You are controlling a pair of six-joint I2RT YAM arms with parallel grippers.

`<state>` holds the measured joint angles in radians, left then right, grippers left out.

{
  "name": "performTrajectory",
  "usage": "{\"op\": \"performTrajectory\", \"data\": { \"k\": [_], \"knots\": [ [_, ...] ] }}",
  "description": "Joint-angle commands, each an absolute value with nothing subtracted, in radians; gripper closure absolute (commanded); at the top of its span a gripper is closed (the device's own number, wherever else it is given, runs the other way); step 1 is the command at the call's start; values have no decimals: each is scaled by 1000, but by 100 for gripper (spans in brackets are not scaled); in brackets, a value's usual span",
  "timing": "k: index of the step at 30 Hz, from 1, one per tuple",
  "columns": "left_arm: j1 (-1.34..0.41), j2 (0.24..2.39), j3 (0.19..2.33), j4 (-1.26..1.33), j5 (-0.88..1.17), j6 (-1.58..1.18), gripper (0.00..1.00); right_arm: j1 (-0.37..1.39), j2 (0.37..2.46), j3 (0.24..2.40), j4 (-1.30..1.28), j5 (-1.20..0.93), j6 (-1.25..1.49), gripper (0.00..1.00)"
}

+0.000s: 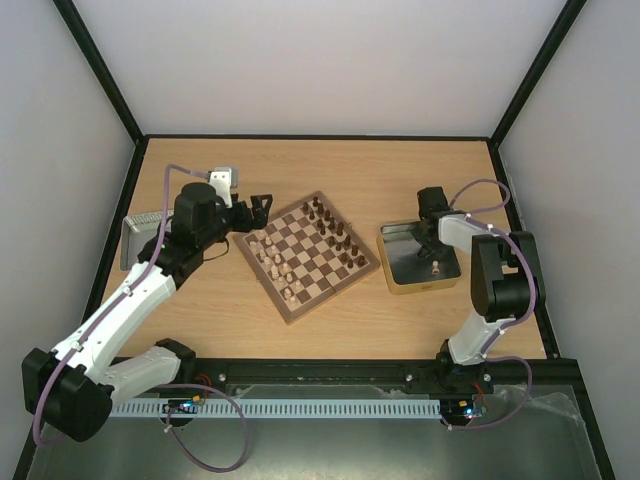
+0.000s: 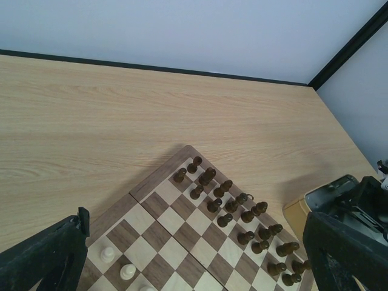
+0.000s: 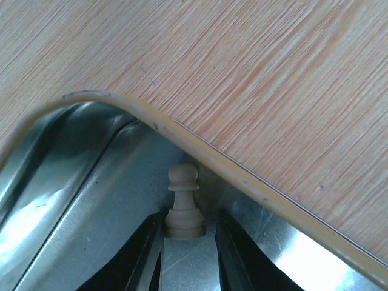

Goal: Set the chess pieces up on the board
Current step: Pick up the chess piece from the storage box, then place the chess piece on the chessboard.

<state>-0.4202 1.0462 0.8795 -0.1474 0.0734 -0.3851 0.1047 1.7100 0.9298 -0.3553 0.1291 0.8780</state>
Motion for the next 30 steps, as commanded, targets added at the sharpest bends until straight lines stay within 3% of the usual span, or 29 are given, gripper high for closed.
{"op": "performTrajectory", "data": {
  "k": [1,7,18,25,30],
  "knots": [
    [-413,1045,865,-126,89,-382,2,106,1726,905,-372,139,853,76],
    [-413,1044,865,-124,98,-387,2,107,1717,894,-349,151,816,87],
    [-411,1067,885,-113,154,-448,1,224,1428,846,-291,94,721,88],
    [-398,1100,929,-125,214,-544,0,305,1143,765,-133,-223,596,87],
    [-377,1142,981,-152,362,-625,0,364,1062,708,69,-524,590,87]
  ]
}}
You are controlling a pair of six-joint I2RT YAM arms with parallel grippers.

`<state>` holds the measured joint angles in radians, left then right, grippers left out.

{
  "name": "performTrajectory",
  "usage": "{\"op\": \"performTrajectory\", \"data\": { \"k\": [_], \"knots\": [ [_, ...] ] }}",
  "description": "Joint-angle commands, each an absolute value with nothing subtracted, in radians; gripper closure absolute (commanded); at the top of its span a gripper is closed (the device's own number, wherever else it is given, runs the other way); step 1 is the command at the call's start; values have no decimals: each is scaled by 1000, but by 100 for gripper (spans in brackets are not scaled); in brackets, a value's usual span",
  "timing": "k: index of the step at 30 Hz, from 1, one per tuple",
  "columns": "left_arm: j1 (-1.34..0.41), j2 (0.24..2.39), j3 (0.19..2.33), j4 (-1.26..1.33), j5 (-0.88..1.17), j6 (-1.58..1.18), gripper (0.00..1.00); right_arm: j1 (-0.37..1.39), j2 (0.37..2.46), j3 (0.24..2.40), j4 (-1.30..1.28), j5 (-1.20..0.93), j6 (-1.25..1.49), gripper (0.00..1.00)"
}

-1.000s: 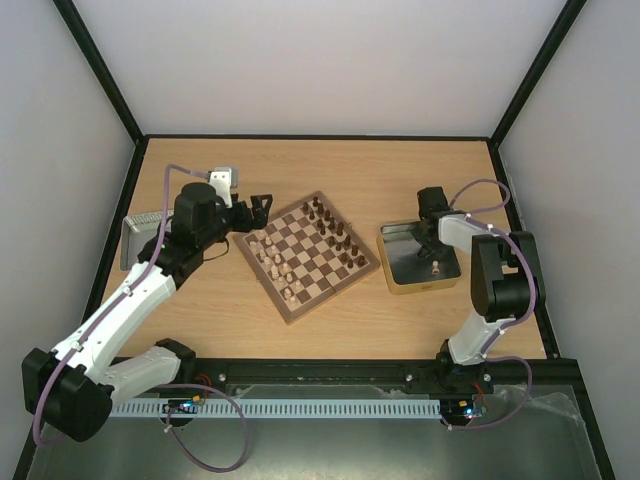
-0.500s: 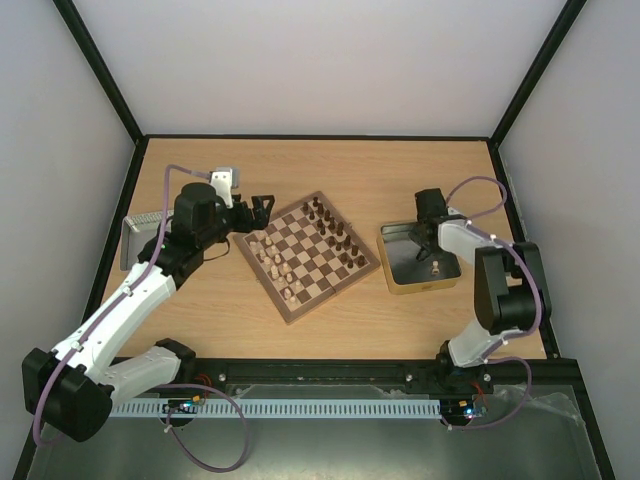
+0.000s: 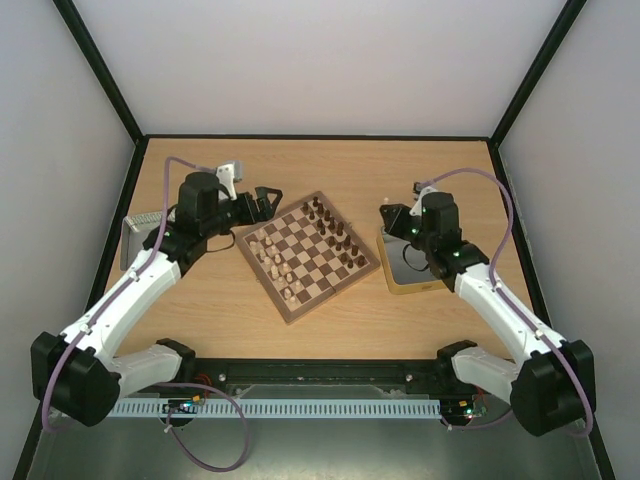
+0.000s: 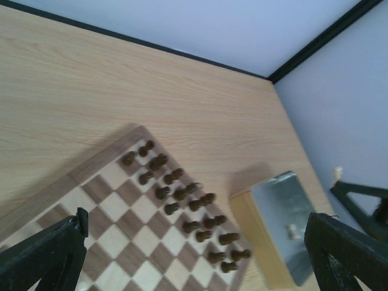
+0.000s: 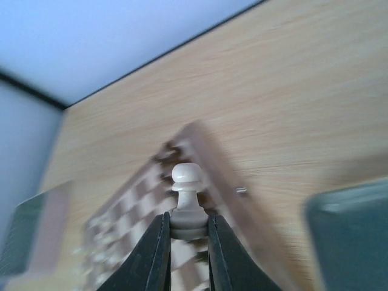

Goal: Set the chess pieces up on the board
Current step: Place the chess piece on the chessboard.

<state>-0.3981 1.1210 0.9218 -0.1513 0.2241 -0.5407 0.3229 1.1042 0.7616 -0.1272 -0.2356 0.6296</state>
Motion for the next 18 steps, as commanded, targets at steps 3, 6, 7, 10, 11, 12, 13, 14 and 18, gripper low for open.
{"op": "performTrajectory", "data": {
  "k": [3,6,7,10,11,12,13,14,18],
  "knots": [
    [-364,1113,902,7,545,-684,0,414,1055,680,208,-642,601,87],
    [-364,1086,841,116,644,-776,0,470,1073,684,306,-739,595,88],
    [-366,1091,843,116,676,-793,0,485,1082,691,326,-770,591,88],
    [-378,1113,850,118,778,-843,1,525,1115,719,376,-865,566,88],
    [-385,1121,854,112,803,-854,2,539,1127,729,380,-891,553,88],
    [-393,1127,859,101,831,-859,4,550,1137,740,378,-926,533,88],
    [-401,1135,867,87,844,-860,6,563,1147,757,355,-936,503,88],
    [-410,1141,876,69,858,-859,8,572,1155,782,321,-938,471,88],
    [-449,1162,887,59,904,-858,17,590,1188,834,218,-961,388,88]
  ]
}}
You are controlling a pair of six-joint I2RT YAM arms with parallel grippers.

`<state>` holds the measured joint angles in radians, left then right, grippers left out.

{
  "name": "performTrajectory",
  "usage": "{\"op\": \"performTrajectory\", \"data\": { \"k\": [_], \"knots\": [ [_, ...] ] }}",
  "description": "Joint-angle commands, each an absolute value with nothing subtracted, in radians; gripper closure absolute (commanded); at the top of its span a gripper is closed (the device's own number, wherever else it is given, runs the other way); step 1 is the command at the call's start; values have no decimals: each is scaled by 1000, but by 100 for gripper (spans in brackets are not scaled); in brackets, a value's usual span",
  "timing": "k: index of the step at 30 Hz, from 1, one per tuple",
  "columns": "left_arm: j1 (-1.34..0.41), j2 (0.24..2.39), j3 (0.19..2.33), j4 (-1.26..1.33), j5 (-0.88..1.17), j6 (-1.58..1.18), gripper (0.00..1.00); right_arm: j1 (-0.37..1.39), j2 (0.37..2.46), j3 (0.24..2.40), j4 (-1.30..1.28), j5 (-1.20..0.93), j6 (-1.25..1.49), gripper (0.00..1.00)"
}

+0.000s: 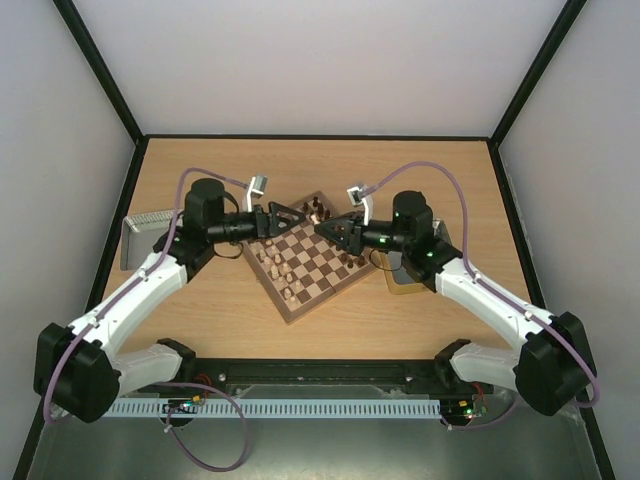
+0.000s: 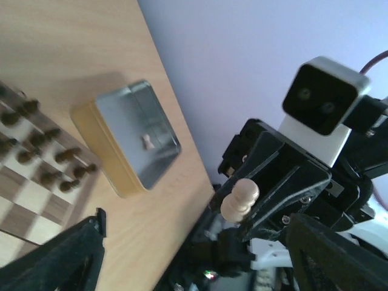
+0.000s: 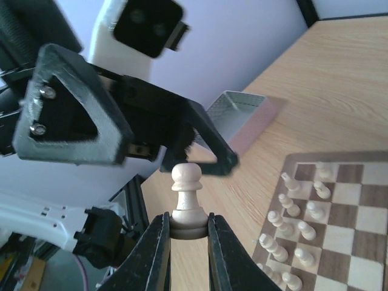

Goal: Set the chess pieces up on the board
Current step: Place the chess piece on the chessboard.

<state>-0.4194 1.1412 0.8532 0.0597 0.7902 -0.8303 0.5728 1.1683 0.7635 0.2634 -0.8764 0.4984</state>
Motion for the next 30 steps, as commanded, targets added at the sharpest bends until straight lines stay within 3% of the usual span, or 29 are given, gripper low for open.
{"op": "performTrajectory", "data": {
  "k": [1,5,12,19,25,30],
  "knots": [
    [-457,1171,890,56,916,-856,23,591,1196,842,201,-965,375,88],
    [-465,1194,896,45,940,-856,44,599,1214,870,123,-982,318,88],
    [-465,1209,902,73,950,-882,53,604,1227,885,48,-989,254,88],
    [-465,1226,899,70,954,-870,69,606,1244,895,27,-1008,239,88],
    [-470,1241,907,38,969,-829,75,607,1250,902,13,-1025,229,88],
    [-476,1252,914,20,971,-805,91,610,1253,905,0,-1021,224,88]
  ]
}}
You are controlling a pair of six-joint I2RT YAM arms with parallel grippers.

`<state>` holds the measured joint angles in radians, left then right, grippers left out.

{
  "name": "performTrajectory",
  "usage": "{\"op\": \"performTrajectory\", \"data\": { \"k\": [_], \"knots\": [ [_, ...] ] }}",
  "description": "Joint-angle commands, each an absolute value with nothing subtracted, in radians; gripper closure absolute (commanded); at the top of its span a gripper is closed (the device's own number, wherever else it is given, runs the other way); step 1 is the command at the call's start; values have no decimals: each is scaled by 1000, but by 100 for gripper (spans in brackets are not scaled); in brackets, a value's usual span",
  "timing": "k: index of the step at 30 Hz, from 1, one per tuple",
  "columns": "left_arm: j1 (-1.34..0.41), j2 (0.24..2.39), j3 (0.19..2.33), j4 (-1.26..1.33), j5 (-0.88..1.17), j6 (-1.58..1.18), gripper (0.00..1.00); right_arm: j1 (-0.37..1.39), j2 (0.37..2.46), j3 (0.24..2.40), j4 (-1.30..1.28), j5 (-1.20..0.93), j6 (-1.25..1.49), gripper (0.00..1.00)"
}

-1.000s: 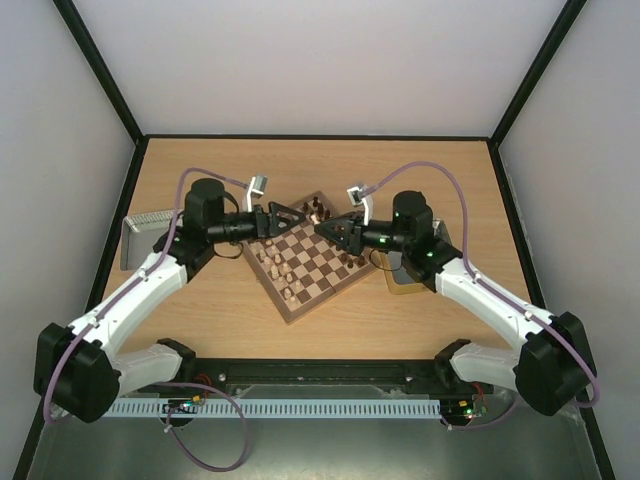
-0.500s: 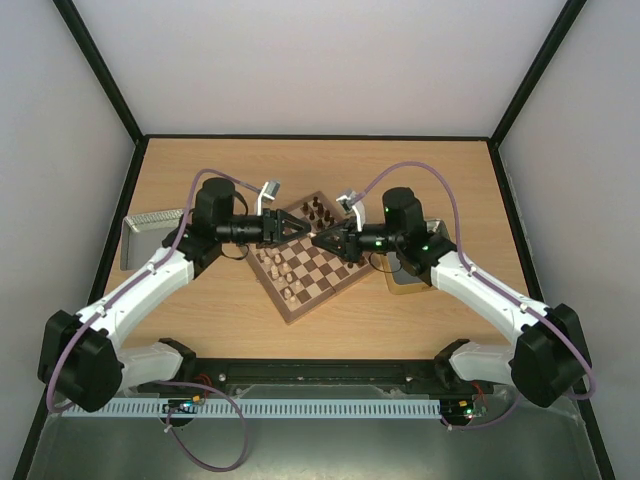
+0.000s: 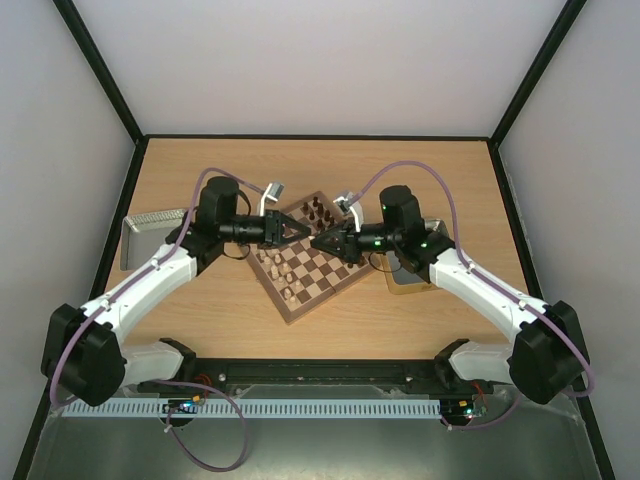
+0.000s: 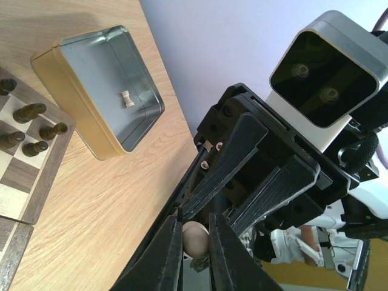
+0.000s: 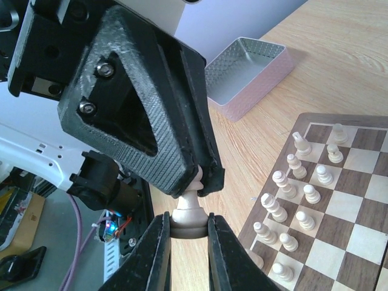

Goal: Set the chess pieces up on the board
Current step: Place the chess piece on the chessboard.

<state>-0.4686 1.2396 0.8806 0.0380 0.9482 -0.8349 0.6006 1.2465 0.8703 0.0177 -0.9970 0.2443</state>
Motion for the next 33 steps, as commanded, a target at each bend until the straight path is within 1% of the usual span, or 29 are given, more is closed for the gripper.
{"op": "performTrajectory", "data": {
  "k": [1,3,4,7,10,12,15,17,19,21,24,25,29,33],
  "knots": [
    [-476,1250,913,19,968,-803,94,611,1254,908,0,-1012,227,87],
    [-474,1245,915,10,943,-798,97,610,1253,909,-5,-985,233,81],
    [-472,1239,919,-4,919,-789,97,610,1250,909,-6,-965,235,76],
    [-449,1214,933,-106,807,-737,98,610,1225,887,16,-893,262,55],
    [-416,1177,945,-229,613,-678,98,611,1178,850,62,-793,301,42],
    [-402,1147,950,-307,427,-638,98,611,1153,830,85,-672,328,36],
    [-400,1136,968,-410,133,-600,97,611,1136,817,82,-504,369,33],
    [-400,1149,981,-454,-7,-582,98,611,1136,817,69,-390,398,32],
    [-413,1170,998,-468,-66,-547,98,611,1137,815,51,-286,427,32],
    [-463,1195,1024,-470,-105,-518,98,611,1135,811,36,-175,461,32],
    [-618,1236,1057,-471,-204,-488,98,610,1119,794,-3,65,560,32],
    [-667,1257,1064,-474,-237,-479,98,611,1107,787,-23,182,617,32],
    [-856,1310,1060,-512,-358,-508,98,606,1064,758,-102,413,779,32],
    [-970,1326,1016,-527,-401,-607,98,595,1035,738,-135,489,852,32]
  ]
}}
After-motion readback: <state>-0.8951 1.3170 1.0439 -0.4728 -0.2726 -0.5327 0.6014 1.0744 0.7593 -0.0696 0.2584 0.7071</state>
